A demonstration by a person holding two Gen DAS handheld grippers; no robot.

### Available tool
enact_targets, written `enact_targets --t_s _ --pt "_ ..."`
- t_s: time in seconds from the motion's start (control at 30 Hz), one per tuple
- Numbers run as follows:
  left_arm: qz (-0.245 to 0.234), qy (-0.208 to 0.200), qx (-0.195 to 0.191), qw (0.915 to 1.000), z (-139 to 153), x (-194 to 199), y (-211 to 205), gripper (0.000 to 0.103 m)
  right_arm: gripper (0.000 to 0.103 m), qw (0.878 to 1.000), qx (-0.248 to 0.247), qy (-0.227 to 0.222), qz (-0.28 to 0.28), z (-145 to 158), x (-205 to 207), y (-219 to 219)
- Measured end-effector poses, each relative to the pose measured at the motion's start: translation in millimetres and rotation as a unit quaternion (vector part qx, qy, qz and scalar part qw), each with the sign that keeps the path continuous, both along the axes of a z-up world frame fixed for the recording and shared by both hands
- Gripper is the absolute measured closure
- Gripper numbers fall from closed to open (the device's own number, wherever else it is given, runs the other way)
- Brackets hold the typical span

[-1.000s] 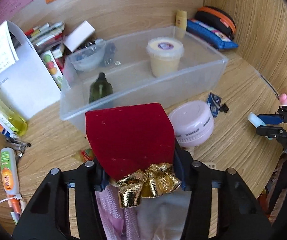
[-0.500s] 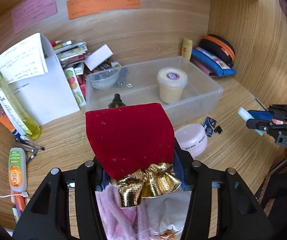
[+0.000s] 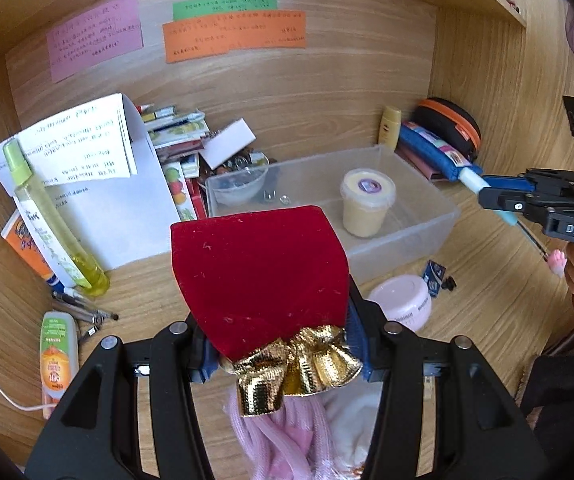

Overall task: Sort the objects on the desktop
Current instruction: 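Carry the red pouch and blue-green bottle over the clear box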

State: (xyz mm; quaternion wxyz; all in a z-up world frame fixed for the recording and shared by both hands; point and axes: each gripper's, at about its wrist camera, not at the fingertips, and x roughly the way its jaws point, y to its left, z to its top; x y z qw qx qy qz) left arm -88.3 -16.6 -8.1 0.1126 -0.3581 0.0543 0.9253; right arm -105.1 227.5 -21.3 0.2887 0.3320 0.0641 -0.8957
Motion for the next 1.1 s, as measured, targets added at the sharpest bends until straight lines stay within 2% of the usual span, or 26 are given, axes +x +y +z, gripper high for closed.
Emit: enact_targets --t_s 0.2,0.5,0.87,1.1 --pt "-0.006 0.011 0.016 0.9998 9 -19 -4 0.052 0.08 1.0 0.021 0.003 0.0 3 -28 -24" --pt "-0.019 0.012 0.034 0.9992 13 -52 0 0.052 0.08 1.0 0.022 0.002 0.011 3 -59 -56" --pt "-0.029 -0.016 0.053 0.9981 -9 -94 6 0.052 0.08 0.998 0.054 -0.012 0.04 -13 -86 -93" --pt "-0.04 -0.043 0.047 0.9972 -25 -116 11 0.052 0.08 0.994 0.078 -0.033 0.063 -30 -104 -112"
